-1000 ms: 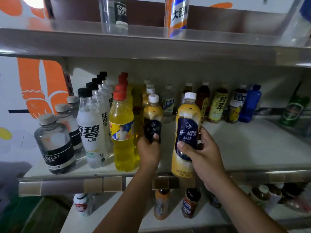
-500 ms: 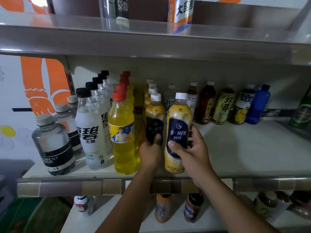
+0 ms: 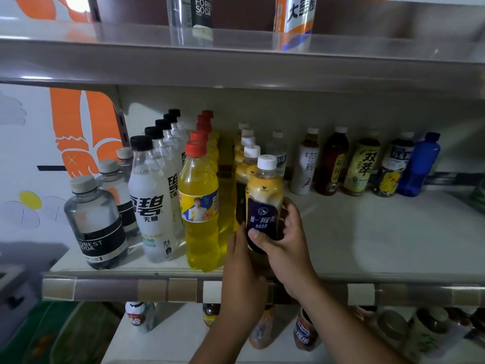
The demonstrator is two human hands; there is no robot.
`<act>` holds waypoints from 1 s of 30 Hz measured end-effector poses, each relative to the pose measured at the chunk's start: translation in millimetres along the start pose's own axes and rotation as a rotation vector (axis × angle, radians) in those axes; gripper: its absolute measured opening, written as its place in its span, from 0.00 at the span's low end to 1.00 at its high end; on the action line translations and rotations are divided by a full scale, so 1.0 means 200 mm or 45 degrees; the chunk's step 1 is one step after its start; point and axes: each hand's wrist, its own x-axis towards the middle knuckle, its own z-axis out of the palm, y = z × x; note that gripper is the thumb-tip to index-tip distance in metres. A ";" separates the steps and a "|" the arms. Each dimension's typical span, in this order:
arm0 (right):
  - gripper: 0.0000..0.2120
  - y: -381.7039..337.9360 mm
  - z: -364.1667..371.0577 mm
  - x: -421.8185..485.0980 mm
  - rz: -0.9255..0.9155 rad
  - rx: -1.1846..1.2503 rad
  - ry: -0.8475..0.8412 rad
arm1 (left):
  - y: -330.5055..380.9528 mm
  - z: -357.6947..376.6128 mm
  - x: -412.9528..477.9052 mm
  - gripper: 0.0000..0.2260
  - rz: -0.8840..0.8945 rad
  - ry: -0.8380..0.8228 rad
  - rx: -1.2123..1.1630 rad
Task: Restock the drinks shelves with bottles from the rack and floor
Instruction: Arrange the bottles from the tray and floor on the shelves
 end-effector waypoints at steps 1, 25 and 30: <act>0.36 0.00 0.01 0.00 -0.003 0.000 -0.014 | -0.01 -0.01 -0.02 0.37 0.016 -0.008 0.044; 0.33 -0.08 -0.01 -0.09 0.091 -0.279 -0.116 | 0.06 -0.10 -0.12 0.37 0.031 -0.022 0.319; 0.29 -0.14 -0.14 -0.24 0.036 -0.503 -0.001 | 0.12 -0.12 -0.22 0.37 0.087 -0.063 0.418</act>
